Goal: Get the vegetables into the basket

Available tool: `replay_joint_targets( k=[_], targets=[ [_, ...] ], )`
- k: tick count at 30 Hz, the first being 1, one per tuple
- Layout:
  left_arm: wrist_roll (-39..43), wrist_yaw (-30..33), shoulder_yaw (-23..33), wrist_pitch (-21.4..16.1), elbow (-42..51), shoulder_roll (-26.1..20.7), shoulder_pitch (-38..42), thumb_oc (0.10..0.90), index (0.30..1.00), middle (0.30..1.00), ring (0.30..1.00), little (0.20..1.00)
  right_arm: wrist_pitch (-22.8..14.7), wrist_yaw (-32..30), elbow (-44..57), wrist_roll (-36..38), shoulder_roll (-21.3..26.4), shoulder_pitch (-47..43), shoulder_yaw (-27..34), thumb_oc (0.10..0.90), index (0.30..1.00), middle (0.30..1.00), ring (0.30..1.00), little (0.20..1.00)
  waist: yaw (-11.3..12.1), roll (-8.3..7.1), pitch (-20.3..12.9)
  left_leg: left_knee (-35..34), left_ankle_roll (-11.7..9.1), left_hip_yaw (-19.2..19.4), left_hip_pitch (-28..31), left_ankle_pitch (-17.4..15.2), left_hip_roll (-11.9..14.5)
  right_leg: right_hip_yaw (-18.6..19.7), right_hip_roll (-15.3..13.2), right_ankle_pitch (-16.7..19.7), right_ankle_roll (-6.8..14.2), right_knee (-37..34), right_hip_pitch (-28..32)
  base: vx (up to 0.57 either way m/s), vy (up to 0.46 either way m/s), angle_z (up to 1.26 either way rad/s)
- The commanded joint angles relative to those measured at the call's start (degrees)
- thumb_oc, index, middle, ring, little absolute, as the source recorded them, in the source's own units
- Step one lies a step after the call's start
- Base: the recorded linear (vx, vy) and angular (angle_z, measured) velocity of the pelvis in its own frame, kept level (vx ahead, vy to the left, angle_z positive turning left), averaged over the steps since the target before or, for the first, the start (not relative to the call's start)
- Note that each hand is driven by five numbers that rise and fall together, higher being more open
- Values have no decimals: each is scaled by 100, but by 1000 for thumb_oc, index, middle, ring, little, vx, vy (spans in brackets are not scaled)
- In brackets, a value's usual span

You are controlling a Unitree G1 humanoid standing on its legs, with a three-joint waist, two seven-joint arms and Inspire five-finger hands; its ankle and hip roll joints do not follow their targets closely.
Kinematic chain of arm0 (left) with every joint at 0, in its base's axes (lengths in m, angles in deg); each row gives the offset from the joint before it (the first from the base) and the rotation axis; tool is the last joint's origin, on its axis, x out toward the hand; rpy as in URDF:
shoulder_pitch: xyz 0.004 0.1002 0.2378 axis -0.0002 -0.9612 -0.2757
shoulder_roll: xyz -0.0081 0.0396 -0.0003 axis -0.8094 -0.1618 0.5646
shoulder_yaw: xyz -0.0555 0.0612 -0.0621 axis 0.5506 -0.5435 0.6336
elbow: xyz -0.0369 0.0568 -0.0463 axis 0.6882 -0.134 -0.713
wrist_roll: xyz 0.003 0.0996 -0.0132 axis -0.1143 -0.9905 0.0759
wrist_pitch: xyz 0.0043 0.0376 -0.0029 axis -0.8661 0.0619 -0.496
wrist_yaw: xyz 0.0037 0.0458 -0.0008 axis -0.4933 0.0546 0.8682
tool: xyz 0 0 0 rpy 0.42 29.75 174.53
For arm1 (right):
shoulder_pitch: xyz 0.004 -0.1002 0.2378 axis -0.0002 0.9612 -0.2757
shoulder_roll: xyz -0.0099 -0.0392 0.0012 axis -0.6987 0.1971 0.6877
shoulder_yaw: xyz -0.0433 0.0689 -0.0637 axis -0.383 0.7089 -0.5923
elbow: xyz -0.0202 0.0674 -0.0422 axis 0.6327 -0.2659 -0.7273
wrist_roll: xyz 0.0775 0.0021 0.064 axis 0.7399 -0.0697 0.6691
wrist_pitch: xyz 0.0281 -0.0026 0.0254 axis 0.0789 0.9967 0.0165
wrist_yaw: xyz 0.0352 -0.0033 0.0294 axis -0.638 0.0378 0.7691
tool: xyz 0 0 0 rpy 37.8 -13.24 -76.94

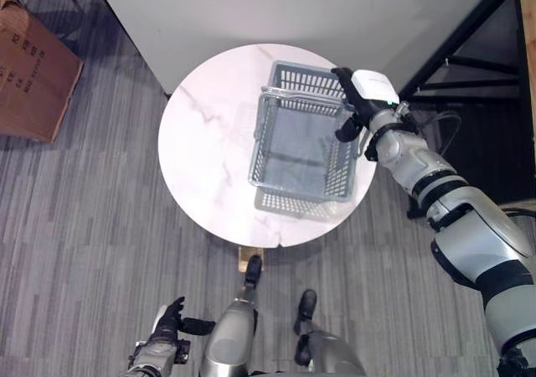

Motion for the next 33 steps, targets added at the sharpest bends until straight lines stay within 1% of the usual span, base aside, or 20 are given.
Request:
replay_joint_targets(
  k=[1, 4, 9, 13, 15, 16, 17, 22, 23, 25, 26, 30, 31, 33],
  targets=[
    [174, 130, -170, -53, -195, -166, -23, 900, 1000, 1000, 1000, 1000, -88, -281, -116, 163, 51, -568, -100, 400, 300, 300, 300, 300, 131, -195, -201, 277, -175, 112, -48, -221, 166, 259, -734, 639, 459, 409, -597, 0, 0, 0],
    [123, 135, -187, -45, -198, -152, -40, 900, 1000, 1000, 1000, 1000, -61, -267, -335, 124, 22, -417, -23, 400, 300, 300, 300, 300, 140, -157, -177, 321, -168, 96, -91, -237, 153, 249, -755, 646, 462, 416, -608, -2, 6, 3],
    [88, 140, -199, -27, -216, -123, -39, 900, 1000, 1000, 1000, 1000, -55, -316, -240, 100, 10, -345, 32, 400, 300, 300, 300, 300, 120, -151, -168, 350, -168, 118, -101, -252, 152, 276, -756, 650, 459, 416, -619, 0, 2, 1],
    [-22, 170, -200, 9, -226, -100, -8, 900, 1000, 1000, 1000, 1000, -72, -403, 314, -9, 54, -326, -15, 400, 300, 300, 300, 300, 68, -170, -185, 382, -168, 167, -75, -290, 162, 337, -752, 650, 456, 429, -635, 1, 4, -2],
    [-28, 167, -168, 13, -184, -97, -9, 900, 1000, 1000, 1000, 1000, -92, -428, 981, -92, 200, -315, -48, 400, 300, 300, 300, 300, 24, -182, -204, 393, -170, 186, -48, -312, 175, 362, -750, 639, 455, 435, -627, 2, 3, -4],
    [-28, 167, -168, 13, -184, -97, -9, 900, 1000, 1000, 1000, 1000, -91, -428, 981, -92, 201, -315, -47, 400, 300, 300, 300, 300, 24, -182, -204, 393, -170, 186, -48, -312, 176, 362, -750, 639, 455, 435, -627, 7, 11, -5],
    [-21, 157, -98, 37, -167, -90, -21, 900, 1000, 1000, 1000, 1000, -120, -450, 1639, -96, 383, -228, 36, 400, 300, 300, 300, 300, -22, -194, -233, 397, -172, 208, -4, -337, 181, 386, -746, 625, 455, 445, -614, 12, 11, -9],
    [-205, 84, 179, 151, -228, -93, -113, 900, 1000, 1000, 1000, 1000, -262, -291, 3348, -155, 1144, 63, 222, 400, 300, 300, 300, 300, -171, -246, -356, 365, -185, 280, 183, -394, 204, 432, -745, 582, 457, 458, -509, 33, 2, -7],
    [-299, 49, 295, 189, -245, -94, -185, 900, 1000, 1000, 1000, 1000, -351, -245, 3824, -75, 1383, 265, 399, 400, 300, 300, 300, 300, -230, -262, -417, 350, -185, 306, 269, -422, 219, 451, -751, 562, 457, 462, -460, 38, -4, -6],
    [-349, 27, 324, 203, -248, -98, -220, 900, 1000, 1000, 1000, 1000, -389, -205, 4014, -16, 1477, 374, 497, 400, 300, 300, 300, 300, -245, -265, -437, 338, -188, 329, 317, -431, 221, 459, -746, 556, 459, 460, -435, 29, -3, -11],
    [-465, -38, 407, 254, -292, -91, -274, 900, 1000, 1000, 1000, 1000, -479, -101, 4373, 191, 1653, 633, 717, 400, 300, 300, 300, 300, -310, -267, -490, 324, -196, 362, 393, -444, 237, 472, -745, 547, 459, 442, -385, 24, -6, -23],
    [-641, -143, 527, 317, -363, -65, -391, 900, 1000, 1000, 1000, 1000, -617, 120, 5025, 541, 1926, 1206, 1149, 400, 300, 300, 300, 300, -397, -261, -581, 264, -217, 433, 525, -439, 276, 499, -713, 523, 454, 402, -307, 16, -9, -16],
    [-736, -180, 575, 350, -388, -31, -455, 900, 1000, 1000, 1000, 1000, -703, 252, 5349, 778, 2029, 1587, 1398, 400, 300, 300, 300, 300, -454, -251, -619, 240, -231, 457, 575, -434, 294, 507, -694, 519, 453, 386, -283, -3, -21, -8],
    [-812, -223, 604, 361, -388, 0, -512, 900, 1000, 1000, 1000, 1000, -769, 362, 5621, 953, 2101, 1924, 1614, 400, 300, 300, 300, 300, -500, -244, -642, 222, -245, 487, 627, -434, 316, 522, -681, 517, 454, 374, -261, -6, -20, -4]
  ],
)
